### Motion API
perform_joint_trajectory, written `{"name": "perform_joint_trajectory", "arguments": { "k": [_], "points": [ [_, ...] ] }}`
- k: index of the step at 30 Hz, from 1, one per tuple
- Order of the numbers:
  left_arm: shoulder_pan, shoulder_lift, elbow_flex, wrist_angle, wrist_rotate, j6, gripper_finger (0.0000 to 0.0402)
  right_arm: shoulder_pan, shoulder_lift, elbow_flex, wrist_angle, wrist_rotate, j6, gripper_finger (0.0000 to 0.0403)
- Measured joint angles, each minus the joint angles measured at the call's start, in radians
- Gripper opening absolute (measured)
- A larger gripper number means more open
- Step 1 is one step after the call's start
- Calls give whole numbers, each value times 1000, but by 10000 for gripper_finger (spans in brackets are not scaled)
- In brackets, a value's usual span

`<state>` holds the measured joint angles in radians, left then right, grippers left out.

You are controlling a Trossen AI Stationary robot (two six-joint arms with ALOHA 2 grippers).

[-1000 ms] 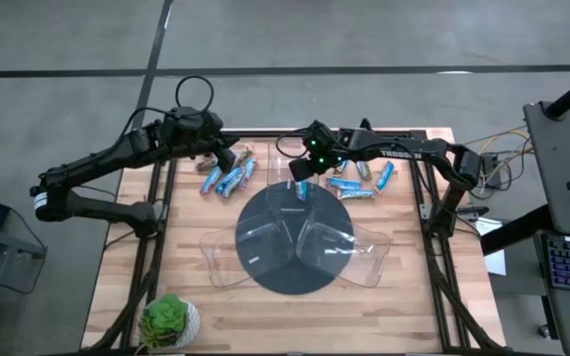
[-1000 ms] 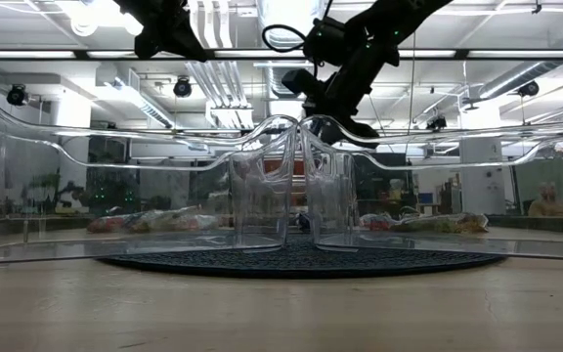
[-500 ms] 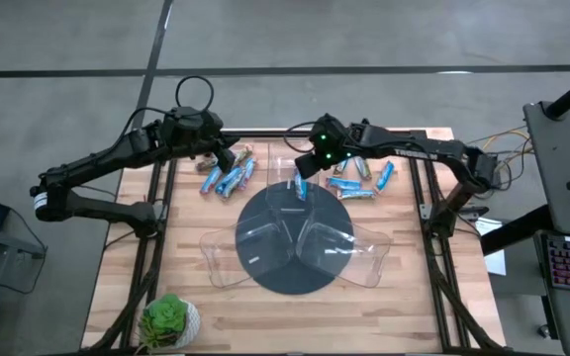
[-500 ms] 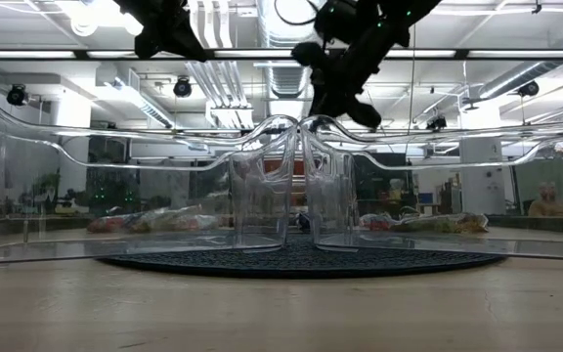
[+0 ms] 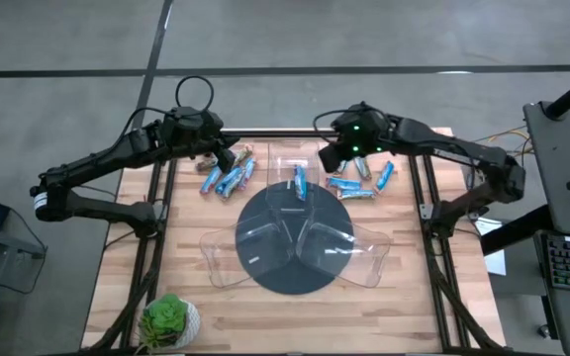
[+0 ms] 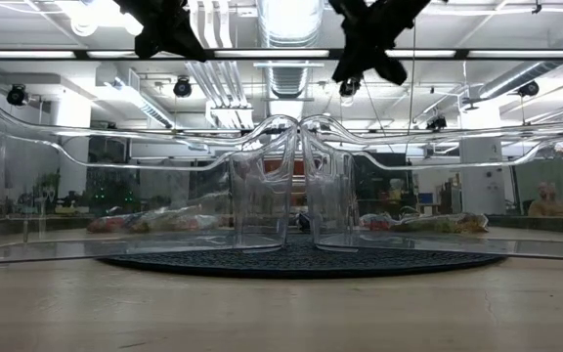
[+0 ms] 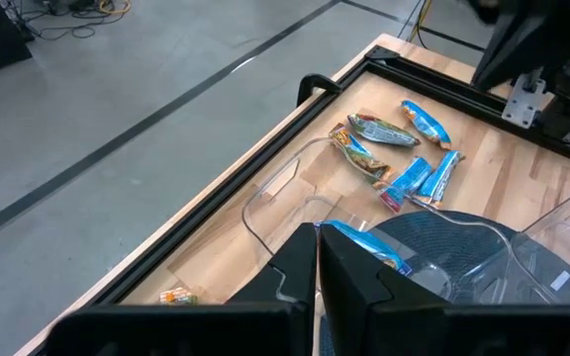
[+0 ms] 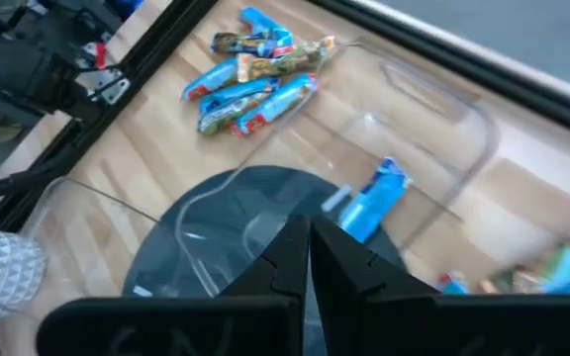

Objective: Pick and place Granola Bars by type
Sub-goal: Put the yellow granola bar into the right transparent bin

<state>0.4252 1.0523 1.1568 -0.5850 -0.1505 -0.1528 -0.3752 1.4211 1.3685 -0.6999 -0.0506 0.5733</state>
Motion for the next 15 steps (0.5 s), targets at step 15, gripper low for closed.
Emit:
{"name": "perform_joint_trajectory", "arguments": {
  "k": [15],
  "points": [
    [0, 0, 0, 0, 0, 0, 0, 0, -93, -4, -178, 81, -63, 8]
  ]
}}
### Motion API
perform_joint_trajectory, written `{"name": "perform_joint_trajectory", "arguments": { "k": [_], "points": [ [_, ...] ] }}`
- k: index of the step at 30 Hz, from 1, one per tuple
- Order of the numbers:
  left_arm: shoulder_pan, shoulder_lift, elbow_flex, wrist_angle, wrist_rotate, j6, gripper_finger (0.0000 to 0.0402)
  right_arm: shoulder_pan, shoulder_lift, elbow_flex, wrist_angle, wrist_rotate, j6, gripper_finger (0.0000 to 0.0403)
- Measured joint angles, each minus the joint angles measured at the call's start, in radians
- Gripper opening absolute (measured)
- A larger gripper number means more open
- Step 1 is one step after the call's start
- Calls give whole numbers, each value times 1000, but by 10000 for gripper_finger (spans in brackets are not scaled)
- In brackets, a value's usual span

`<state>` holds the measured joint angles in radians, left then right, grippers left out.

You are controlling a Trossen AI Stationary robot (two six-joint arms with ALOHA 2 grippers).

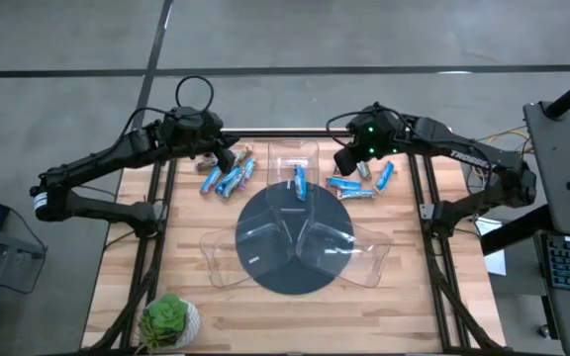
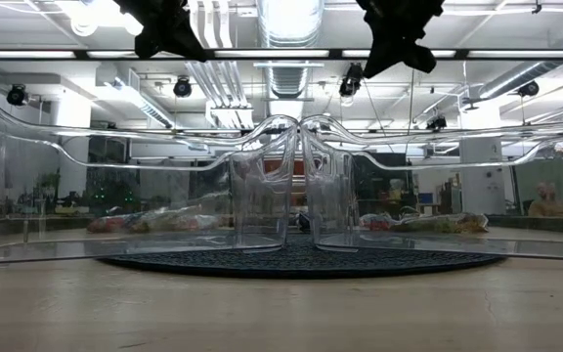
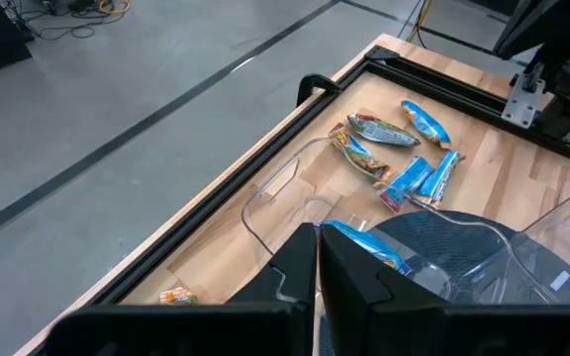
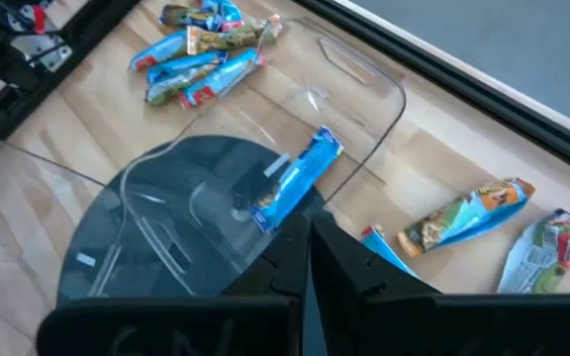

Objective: Pick and place Granola Bars by type
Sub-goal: Put the yellow granola bar into the right transparent bin

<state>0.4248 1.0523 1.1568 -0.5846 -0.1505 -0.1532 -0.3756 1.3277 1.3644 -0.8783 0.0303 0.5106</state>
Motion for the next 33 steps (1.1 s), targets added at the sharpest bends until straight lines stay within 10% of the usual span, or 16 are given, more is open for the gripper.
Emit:
{"name": "perform_joint_trajectory", "arguments": {
  "k": [33],
  "points": [
    [0, 0, 0, 0, 0, 0, 0, 0, -146, -180, -6, -1, -42, 8]
  ]
}}
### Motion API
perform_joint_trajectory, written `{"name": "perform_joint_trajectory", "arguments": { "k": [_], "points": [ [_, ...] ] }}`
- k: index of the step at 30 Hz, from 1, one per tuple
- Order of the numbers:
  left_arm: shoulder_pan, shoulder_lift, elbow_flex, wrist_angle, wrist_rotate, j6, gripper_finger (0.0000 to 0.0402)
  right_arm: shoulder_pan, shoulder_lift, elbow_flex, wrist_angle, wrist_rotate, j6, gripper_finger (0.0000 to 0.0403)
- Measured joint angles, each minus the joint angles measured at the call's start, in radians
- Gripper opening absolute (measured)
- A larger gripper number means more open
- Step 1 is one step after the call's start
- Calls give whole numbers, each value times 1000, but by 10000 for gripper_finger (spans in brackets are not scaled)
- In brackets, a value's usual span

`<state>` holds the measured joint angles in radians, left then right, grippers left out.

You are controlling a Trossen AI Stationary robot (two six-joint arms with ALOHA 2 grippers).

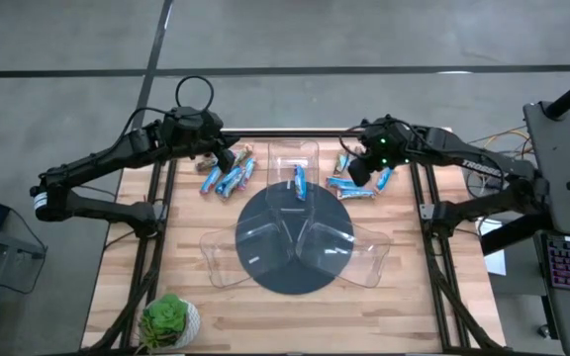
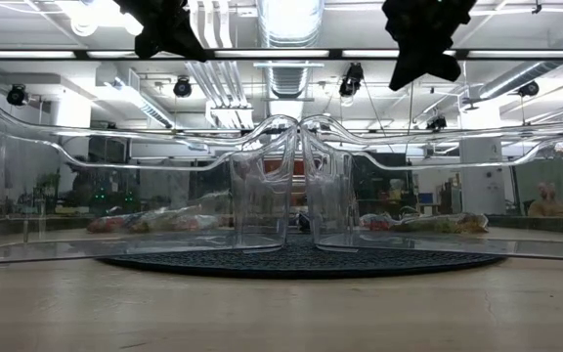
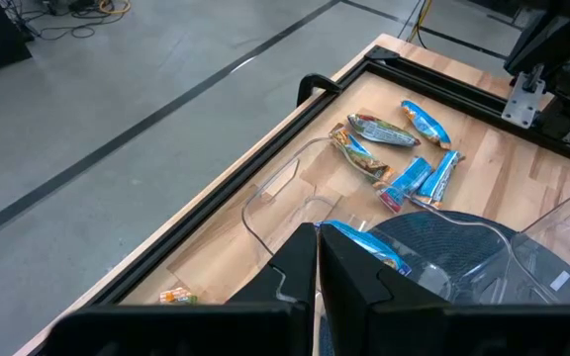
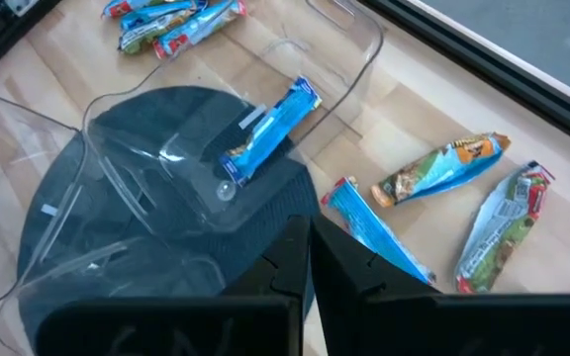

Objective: Pick and place Granola Bars by type
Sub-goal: Put the yellow granola bar into the right transparent bin

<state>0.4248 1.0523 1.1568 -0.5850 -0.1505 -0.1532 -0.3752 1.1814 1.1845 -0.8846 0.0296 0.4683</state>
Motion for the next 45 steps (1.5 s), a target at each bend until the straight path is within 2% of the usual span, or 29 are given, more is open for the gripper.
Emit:
{"name": "perform_joint_trajectory", "arguments": {
  "k": [18, 45],
  "points": [
    [1, 0, 0, 0, 0, 0, 0, 0, -256, -186, 8, 53, 113, 8],
    [0, 0, 0, 0, 0, 0, 0, 0, -264, -193, 16, 53, 135, 8]
  ]
}}
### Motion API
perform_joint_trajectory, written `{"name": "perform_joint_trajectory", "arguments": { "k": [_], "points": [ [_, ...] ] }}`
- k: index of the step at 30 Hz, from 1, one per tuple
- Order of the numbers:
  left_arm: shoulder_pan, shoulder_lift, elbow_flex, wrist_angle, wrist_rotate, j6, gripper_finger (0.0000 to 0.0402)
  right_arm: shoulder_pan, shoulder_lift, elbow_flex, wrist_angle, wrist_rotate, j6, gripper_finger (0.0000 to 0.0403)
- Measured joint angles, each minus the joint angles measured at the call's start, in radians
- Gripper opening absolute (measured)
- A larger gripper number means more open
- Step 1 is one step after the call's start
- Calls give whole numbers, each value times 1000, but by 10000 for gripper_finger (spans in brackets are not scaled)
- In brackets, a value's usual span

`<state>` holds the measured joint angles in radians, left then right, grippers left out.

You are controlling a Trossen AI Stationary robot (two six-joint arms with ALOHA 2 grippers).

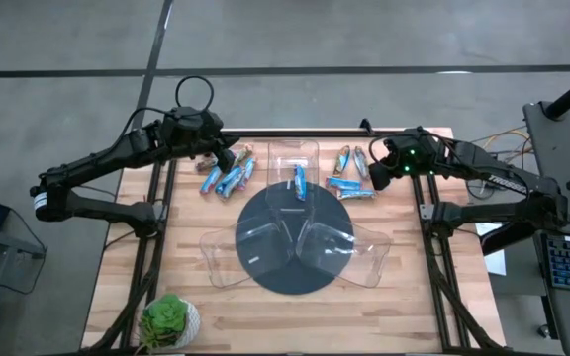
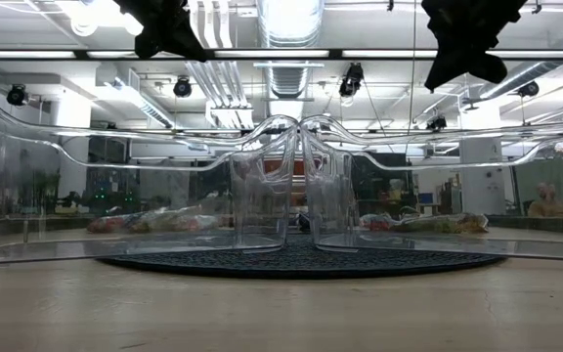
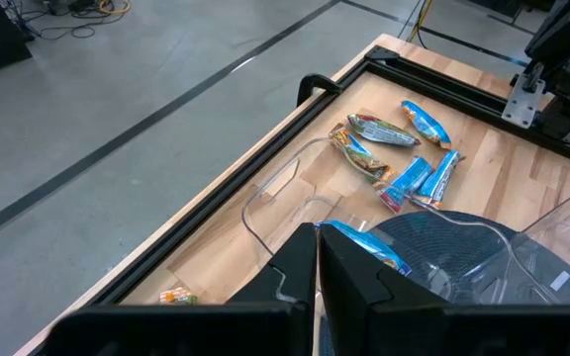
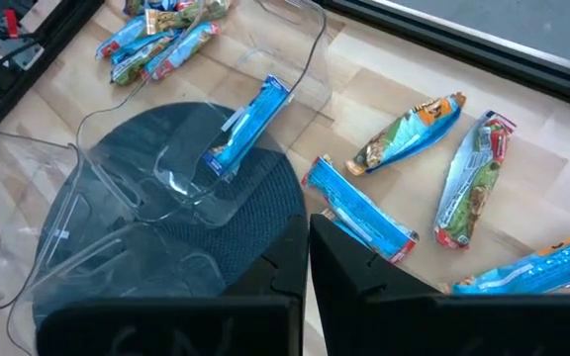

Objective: Pick and place Granola Bars by type
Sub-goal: Put the yellow granola bar into the right transparent bin

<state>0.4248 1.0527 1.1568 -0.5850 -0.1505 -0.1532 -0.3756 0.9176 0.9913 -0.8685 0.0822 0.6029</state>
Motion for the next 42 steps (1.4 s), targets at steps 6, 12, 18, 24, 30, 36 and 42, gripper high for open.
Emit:
{"name": "perform_joint_trajectory", "arguments": {
  "k": [6, 12, 18, 24, 30, 36, 42],
  "points": [
    [0, 0, 0, 0, 0, 0, 0, 0, 0, 0, 46, 0, 0, 8],
    [0, 0, 0, 0, 0, 0, 0, 0, 0, 0, 53, 0, 0, 8],
    [1, 0, 0, 5, 35, 3, 0, 0, 0, 0, 76, -1, -3, 8],
    [2, 0, 0, 70, 115, 49, 0, -1, 0, -6, 110, -1, -19, 8],
    [43, 23, 0, 99, 124, 54, 0, -4, 30, -10, 113, -3, -26, 8],
    [76, 69, 0, 103, 183, 56, 0, -12, 92, -10, 121, -4, -30, 8],
    [104, 108, 0, 115, 197, 84, 0, -77, 140, -7, 119, -27, -45, 8]
  ]
}}
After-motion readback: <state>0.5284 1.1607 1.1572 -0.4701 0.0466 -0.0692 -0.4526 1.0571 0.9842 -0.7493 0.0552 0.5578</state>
